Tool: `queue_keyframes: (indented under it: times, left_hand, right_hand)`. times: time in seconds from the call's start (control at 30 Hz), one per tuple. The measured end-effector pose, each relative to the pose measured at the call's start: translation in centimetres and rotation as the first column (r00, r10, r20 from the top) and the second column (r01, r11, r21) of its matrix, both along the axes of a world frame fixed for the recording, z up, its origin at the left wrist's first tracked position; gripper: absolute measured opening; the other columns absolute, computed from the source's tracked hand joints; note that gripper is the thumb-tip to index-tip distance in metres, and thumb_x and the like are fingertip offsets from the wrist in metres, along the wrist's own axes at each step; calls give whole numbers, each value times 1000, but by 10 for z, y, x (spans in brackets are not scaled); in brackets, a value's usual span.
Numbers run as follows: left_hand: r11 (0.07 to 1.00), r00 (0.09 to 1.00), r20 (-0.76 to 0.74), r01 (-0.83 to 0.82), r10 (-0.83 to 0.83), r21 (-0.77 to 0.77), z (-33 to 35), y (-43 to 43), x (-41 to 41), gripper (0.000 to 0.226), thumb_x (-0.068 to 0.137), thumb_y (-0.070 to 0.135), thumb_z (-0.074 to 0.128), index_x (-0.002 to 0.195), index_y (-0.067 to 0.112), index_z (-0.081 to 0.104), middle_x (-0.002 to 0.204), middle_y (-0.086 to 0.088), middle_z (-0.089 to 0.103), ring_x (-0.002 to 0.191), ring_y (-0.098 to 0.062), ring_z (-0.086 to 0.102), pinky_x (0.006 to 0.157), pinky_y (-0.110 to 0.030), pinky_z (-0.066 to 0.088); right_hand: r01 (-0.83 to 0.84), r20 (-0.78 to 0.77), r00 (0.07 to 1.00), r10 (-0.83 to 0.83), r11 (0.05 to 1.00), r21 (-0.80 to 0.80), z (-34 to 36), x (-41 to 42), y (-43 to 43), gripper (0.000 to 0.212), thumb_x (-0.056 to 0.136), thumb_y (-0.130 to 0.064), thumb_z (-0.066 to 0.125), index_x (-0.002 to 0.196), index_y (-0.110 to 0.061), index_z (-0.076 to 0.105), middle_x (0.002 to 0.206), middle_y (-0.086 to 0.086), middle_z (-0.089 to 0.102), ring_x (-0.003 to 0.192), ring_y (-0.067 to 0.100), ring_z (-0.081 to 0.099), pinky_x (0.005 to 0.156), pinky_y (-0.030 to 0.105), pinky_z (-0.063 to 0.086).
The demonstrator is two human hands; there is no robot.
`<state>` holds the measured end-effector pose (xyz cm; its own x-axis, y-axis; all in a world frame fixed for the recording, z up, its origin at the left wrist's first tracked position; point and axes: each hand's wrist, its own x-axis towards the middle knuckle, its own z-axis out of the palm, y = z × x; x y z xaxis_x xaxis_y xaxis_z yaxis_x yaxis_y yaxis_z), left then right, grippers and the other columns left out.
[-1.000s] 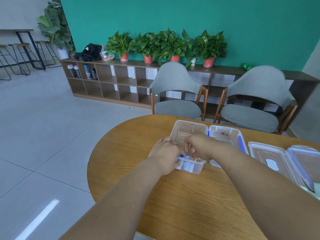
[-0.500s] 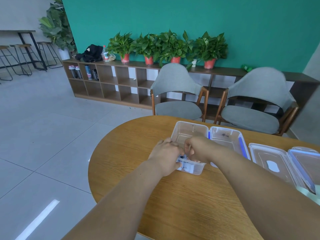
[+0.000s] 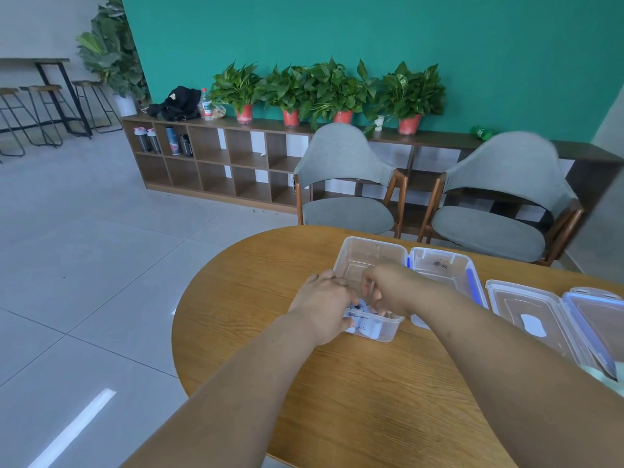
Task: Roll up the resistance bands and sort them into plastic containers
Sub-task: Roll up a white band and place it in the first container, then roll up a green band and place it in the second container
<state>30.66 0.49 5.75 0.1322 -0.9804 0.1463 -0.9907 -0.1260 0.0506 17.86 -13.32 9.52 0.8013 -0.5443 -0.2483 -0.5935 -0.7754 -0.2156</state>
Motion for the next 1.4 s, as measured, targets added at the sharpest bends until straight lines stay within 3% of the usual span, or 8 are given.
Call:
queue_keyframes:
  times: [0.27, 0.53, 0.7, 0.83, 1.0, 1.23, 1.4]
  left_hand:
    - [1000, 1000, -28, 0, 0, -12, -1, 1, 2, 48, 94, 44, 73, 140, 34, 64, 133, 10, 64, 125, -18, 43, 111, -38, 39]
    - [999, 999, -47, -1, -2, -46, 13, 4, -5, 41, 93, 41, 73, 134, 37, 65, 128, 11, 63, 119, -17, 42, 104, -35, 40]
    - [998, 999, -41, 11, -14, -65, 28, 10, -21, 40, 94, 40, 72, 133, 36, 66, 128, 12, 63, 122, -17, 42, 103, -32, 40]
    - [997, 998, -33, 43, -46, -65, 38, 15, -43, 44, 93, 41, 73, 136, 36, 64, 133, 10, 62, 130, -17, 41, 111, -37, 40]
    - [993, 993, -41, 106, -109, -53, 43, 14, -82, 43, 92, 43, 73, 134, 35, 65, 132, 9, 62, 135, -19, 39, 111, -36, 39]
    - [973, 971, -78, 219, -225, -76, 36, 5, -144, 44, 93, 45, 74, 134, 35, 64, 129, 11, 61, 130, -17, 41, 103, -35, 42]
    - [959, 955, -88, 281, -284, -45, 28, -8, -189, 42, 91, 49, 73, 131, 40, 63, 132, 11, 60, 131, -19, 44, 106, -39, 44]
  right_hand:
    - [8, -7, 1000, -8, 999, -36, 5, 2, -1, 27, 87, -6, 76, 104, -24, 68, 100, -2, 73, 93, 19, 70, 84, 36, 61]
    - [33, 59, 998, -28, 995, -89, 17, -10, -1, 29, 91, -6, 66, 110, -28, 68, 99, -1, 73, 94, 20, 70, 87, 36, 60]
    - [54, 114, 993, -40, 991, -121, 32, -36, 6, 30, 90, -5, 63, 103, -32, 68, 99, -7, 71, 95, 18, 68, 85, 38, 61]
    - [74, 127, 990, -55, 986, -152, 40, -67, 15, 30, 91, -9, 63, 95, -39, 62, 95, -12, 72, 96, 13, 66, 72, 29, 54]
    - [89, 121, 990, -69, 981, -170, 48, -115, 29, 24, 92, -15, 69, 95, -37, 61, 100, -12, 72, 100, 13, 65, 88, 36, 58]
    - [188, 136, 977, -166, 967, -170, 46, -191, 40, 16, 92, -22, 74, 99, -35, 67, 96, -14, 74, 98, 9, 60, 86, 29, 52]
    - [286, 127, 954, -271, 951, -119, 40, -246, 42, 13, 91, -20, 72, 98, -31, 70, 95, -13, 75, 95, 8, 66, 88, 28, 54]
